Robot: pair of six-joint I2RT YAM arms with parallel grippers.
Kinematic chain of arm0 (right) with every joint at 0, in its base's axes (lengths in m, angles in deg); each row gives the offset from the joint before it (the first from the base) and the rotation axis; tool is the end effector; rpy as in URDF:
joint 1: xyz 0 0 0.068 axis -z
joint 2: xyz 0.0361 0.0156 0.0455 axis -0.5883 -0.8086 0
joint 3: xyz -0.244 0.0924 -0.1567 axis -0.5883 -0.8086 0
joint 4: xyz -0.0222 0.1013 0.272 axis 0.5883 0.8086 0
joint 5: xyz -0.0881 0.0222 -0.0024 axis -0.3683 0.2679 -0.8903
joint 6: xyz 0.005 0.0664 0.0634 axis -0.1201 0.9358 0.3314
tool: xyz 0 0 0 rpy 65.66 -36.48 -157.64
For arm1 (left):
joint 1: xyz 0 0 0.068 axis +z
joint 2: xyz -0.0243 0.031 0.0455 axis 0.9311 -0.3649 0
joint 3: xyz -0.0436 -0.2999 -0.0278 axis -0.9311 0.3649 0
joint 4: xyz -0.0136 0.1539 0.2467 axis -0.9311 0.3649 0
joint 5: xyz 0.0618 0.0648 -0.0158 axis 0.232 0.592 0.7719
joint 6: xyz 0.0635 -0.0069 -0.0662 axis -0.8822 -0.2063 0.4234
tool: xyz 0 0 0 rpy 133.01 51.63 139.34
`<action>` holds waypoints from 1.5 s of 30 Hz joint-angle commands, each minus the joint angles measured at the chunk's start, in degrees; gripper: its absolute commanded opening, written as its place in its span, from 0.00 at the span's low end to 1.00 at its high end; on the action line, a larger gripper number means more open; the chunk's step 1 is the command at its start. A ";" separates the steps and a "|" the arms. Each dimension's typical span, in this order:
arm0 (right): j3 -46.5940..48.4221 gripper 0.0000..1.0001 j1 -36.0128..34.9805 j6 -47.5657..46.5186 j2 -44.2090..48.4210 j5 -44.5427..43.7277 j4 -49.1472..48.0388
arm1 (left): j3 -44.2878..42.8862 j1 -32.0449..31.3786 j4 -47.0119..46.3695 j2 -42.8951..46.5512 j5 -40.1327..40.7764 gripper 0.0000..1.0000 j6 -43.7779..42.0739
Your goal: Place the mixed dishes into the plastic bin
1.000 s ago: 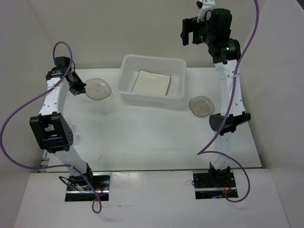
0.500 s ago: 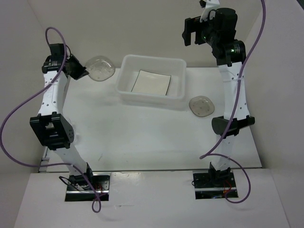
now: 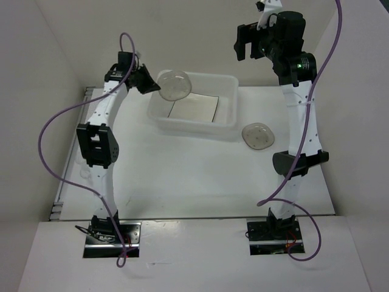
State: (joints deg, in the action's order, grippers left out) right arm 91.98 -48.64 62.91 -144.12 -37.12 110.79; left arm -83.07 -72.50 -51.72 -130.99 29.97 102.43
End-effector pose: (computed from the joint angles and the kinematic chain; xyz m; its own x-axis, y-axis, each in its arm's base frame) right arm 0.4400 0.1075 0.5890 -0.1273 -0.1591 -0.9790 -0.3399 0.9343 -0.1077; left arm 0.5891 -0.0661 0.3283 -0.6489 -0.5775 -0.4955 -0.1387 0.7300 -0.6692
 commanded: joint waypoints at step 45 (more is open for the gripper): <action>-29.95 1.00 1.78 2.78 18.23 -5.77 -3.56 | -53.59 -10.51 25.72 -31.84 22.04 0.58 -0.89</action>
State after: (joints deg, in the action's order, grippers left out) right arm 68.81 -48.18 61.20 -131.92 -42.13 109.46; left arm -134.45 -83.36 -27.41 -170.81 44.70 103.42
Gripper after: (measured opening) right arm 0.999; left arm 0.577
